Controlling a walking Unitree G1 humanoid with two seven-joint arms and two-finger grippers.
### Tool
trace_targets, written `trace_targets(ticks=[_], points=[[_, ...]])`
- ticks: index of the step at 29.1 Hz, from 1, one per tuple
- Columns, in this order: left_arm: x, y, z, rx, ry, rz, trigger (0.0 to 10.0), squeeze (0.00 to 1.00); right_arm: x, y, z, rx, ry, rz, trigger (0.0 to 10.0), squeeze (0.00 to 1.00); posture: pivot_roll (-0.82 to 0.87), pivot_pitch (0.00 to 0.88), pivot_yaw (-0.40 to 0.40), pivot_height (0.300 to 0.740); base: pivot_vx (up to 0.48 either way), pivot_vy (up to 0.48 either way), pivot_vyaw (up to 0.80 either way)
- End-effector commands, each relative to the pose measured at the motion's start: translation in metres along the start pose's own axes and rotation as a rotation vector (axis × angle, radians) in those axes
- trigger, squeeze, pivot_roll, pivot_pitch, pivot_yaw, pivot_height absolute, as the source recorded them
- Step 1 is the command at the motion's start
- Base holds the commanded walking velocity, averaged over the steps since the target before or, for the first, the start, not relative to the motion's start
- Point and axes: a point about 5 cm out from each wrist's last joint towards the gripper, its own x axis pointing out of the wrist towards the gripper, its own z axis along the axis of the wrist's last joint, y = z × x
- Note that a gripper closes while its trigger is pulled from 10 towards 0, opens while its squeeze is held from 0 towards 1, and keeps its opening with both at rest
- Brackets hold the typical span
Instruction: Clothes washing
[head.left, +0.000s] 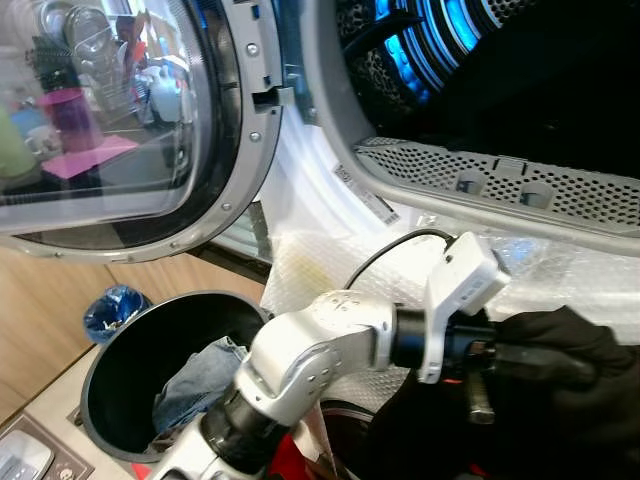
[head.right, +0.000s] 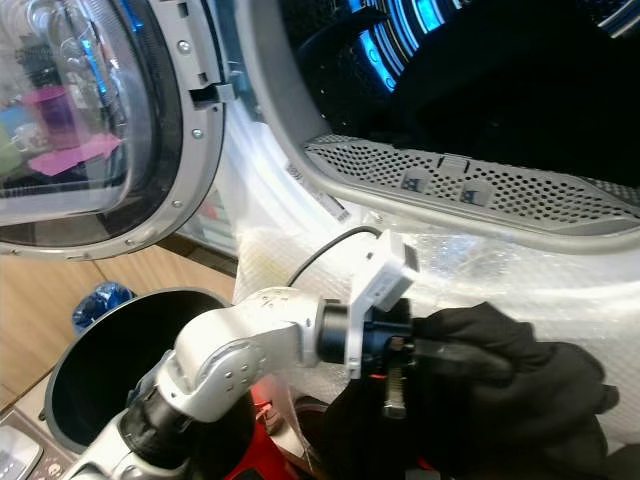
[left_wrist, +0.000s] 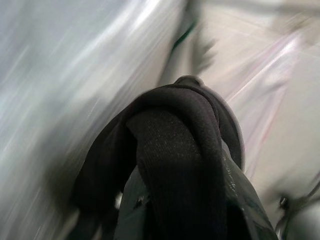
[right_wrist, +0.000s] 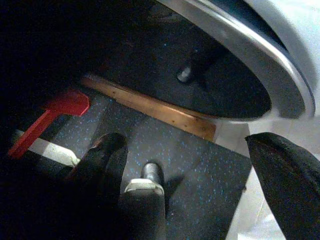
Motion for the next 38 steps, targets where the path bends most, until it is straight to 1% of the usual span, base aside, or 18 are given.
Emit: trace_targets(ticks=[1,2,3,6,9,12,14,15,16,17,18,19,21,24,27,32,36,38], points=[[-0.021,0.0,-0.005,-0.003,0.024,0.058,0.0,0.0,-0.001,0.003,-0.006,-0.012,0.017,0.012,10.0,0.0,-0.03,0.0,0.115,0.74,0.0,0.0,0.0],[-0.021,0.0,-0.005,-0.003,0.024,0.058,0.0,0.0,-0.001,0.003,-0.006,-0.012,0.017,0.012,10.0,0.0,-0.03,0.0,0.115,0.74,0.0,0.0,0.0],[-0.04,0.0,-0.012,-0.023,0.051,0.107,0.0,0.0,-0.002,0.001,-0.008,-0.027,0.018,0.02,10.0,0.0,-0.03,0.0,0.114,0.74,0.0,0.0,0.0],[-0.062,-0.001,-0.018,-0.04,0.079,0.187,0.0,0.0,-0.002,0.001,-0.012,-0.063,0.024,0.07,10.0,0.0,-0.01,0.0,0.11,0.74,0.0,0.0,0.0],[-0.09,0.002,-0.027,-0.072,0.106,0.306,0.0,0.0,-0.006,0.007,-0.023,-0.217,0.041,0.243,10.0,0.0,0.0,0.0,0.112,0.74,0.0,0.0,0.0],[-0.103,0.001,-0.037,-0.08,0.15,0.347,0.0,0.0,-0.009,0.006,-0.032,-0.363,0.049,0.354,10.0,0.0,-0.01,0.0,0.109,0.74,0.0,0.0,0.0],[-0.108,-0.001,-0.041,-0.091,0.166,0.369,0.0,0.0,-0.011,0.0,-0.036,-0.425,0.055,0.389,10.0,0.0,-0.02,0.0,0.105,0.74,0.0,0.0,0.0],[-0.112,-0.004,-0.047,-0.103,0.193,0.373,0.0,0.0,-0.009,-0.018,-0.032,-0.43,0.043,0.376,10.0,0.0,-0.02,0.0,0.099,0.74,0.0,0.0,0.0],[-0.112,-0.004,-0.047,-0.103,0.193,0.373,0.0,0.0,-0.009,-0.018,-0.032,-0.43,0.043,0.376,10.0,0.0,-0.02,0.0,0.099,0.74,0.0,0.0,0.0],[-0.113,-0.006,-0.052,-0.115,0.213,0.375,0.0,0.0,-0.008,-0.035,-0.024,-0.411,0.019,0.349,10.0,0.0,-0.02,0.0,0.099,0.74,0.0,0.0,0.0],[-0.113,-0.007,-0.053,-0.118,0.218,0.378,0.0,0.0,-0.008,-0.039,-0.021,-0.408,0.011,0.346,10.0,0.0,-0.02,0.0,0.099,0.74,0.0,0.0,0.0],[-0.113,-0.008,-0.055,-0.123,0.224,0.377,0.0,0.0,-0.008,-0.045,-0.016,-0.376,-0.01,0.355,10.0,0.95,-0.02,0.0,0.099,0.74,0.0,0.0,0.0],[-0.113,-0.009,-0.056,-0.124,0.229,0.376,0.0,0.0,-0.008,-0.049,-0.012,-0.356,-0.026,0.366,10.0,0.95,-0.03,0.004,0.098,0.74,0.0,0.0,0.0],[-0.113,-0.011,-0.065,-0.129,0.271,0.37,0.0,0.0,-0.013,-0.076,0.002,-0.396,-0.093,0.428,10.0,1.0,-0.05,0.009,0.101,0.74,0.0,0.0,0.0],[-0.113,-0.012,-0.068,-0.127,0.291,0.363,0.0,0.0,-0.015,-0.081,0.004,-0.393,-0.105,0.457,10.0,1.0,-0.05,0.01,0.103,0.74,0.0,0.0,0.0],[-0.115,-0.015,-0.075,-0.136,0.338,0.342,0.0,0.0,-0.025,-0.091,0.032,-0.275,-0.276,0.611,10.0,1.0,-0.06,0.013,0.108,0.74,0.0,0.0,0.0],[-0.116,-0.016,-0.081,-0.138,0.383,0.318,0.0,0.0,-0.035,-0.108,0.049,-0.423,-0.327,0.631,10.0,1.0,-0.07,0.016,0.115,0.74,0.0,0.0,0.0],[-0.117,-0.017,-0.083,-0.132,0.407,0.308,0.0,0.0,-0.038,-0.113,0.059,-0.42,-0.37,0.641,10.0,1.0,-0.07,0.017,0.116,0.74,0.0,0.0,0.0]])
